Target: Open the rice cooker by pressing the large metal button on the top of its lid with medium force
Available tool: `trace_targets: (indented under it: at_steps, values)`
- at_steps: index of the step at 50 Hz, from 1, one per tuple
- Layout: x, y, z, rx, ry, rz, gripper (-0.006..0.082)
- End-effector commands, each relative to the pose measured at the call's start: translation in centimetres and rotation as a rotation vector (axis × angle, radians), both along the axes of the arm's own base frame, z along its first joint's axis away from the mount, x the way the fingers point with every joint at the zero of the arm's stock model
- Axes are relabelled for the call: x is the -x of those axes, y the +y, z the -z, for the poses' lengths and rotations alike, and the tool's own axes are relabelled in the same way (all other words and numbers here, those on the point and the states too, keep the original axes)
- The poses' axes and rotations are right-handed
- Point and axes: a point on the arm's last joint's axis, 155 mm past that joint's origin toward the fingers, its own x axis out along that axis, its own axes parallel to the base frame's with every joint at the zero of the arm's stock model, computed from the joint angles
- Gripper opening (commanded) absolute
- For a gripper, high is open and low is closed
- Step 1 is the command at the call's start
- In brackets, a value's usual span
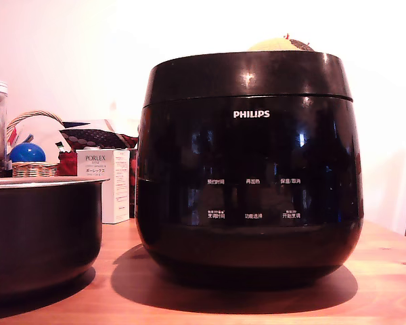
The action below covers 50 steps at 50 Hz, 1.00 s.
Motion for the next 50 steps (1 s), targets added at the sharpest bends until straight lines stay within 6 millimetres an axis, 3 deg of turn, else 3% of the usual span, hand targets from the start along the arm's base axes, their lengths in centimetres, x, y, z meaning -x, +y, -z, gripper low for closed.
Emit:
trace_targets:
  at_steps: [1, 12, 22, 29, 30, 34, 42, 50]
  values:
    - [-0.1, 0.2, -1.1, 0.07, -0.081, 0.017, -0.0022]
    - [0.1, 0.0, -2.3, 0.066, -0.13, 0.028, -0.0022]
    - [0.6, -2.1, -4.2, 0.196, -0.183, 0.156, -0.0022]
    - [2.2, -5.6, -7.0, 0.375, -0.182, 0.376, -0.0022]
    - [2.9, -7.1, -7.3, 0.36, -0.169, 0.459, -0.0022]
    - [4.6, -9.7, -8.3, 0.415, -0.107, 0.619, -0.0022]
    - [7.8, -14.1, -8.3, 0.415, 0.059, 0.884, -0.0022]
    - [8.6, -16.4, -8.2, 0.432, 0.189, 1.014, -0.0022]
